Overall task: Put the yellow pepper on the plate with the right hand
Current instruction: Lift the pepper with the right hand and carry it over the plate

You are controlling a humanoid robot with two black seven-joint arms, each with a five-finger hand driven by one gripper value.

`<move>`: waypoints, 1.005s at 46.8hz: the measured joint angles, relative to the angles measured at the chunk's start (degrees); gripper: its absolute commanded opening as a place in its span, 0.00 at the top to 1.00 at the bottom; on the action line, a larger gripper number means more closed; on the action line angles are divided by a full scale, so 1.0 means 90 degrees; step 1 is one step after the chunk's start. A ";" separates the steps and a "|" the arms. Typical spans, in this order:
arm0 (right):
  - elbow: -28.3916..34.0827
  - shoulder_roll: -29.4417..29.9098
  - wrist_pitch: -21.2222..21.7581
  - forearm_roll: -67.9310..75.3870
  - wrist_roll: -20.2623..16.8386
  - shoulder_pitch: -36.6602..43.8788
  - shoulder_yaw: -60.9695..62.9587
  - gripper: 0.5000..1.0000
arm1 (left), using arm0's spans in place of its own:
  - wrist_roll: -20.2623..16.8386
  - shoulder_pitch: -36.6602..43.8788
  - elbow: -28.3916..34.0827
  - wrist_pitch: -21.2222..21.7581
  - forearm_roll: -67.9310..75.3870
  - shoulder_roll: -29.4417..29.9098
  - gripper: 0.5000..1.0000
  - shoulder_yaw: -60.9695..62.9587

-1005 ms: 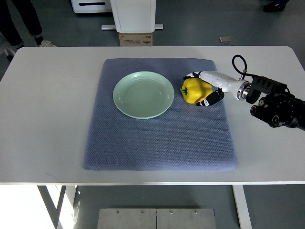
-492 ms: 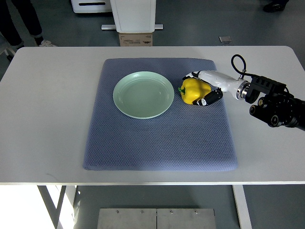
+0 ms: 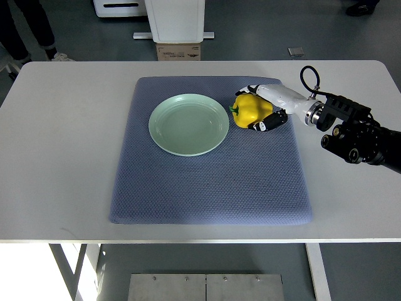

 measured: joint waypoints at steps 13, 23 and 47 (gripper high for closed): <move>-0.0168 -0.0005 0.0108 0.0187 -0.0110 -0.0010 0.0849 1.00 | -0.0001 -0.0001 -0.0002 0.0000 0.0000 0.0000 0.00 0.0000; -0.0133 0.0017 0.0390 0.0419 -0.0127 -0.0014 0.1443 1.00 | -0.0001 -0.0002 -0.0001 0.0000 0.0000 0.0000 0.00 -0.0001; -0.0131 0.0681 0.0765 0.0471 -0.0160 0.0082 0.1863 1.00 | -0.0001 0.0003 -0.0003 0.0000 0.0001 0.0000 0.00 -0.0002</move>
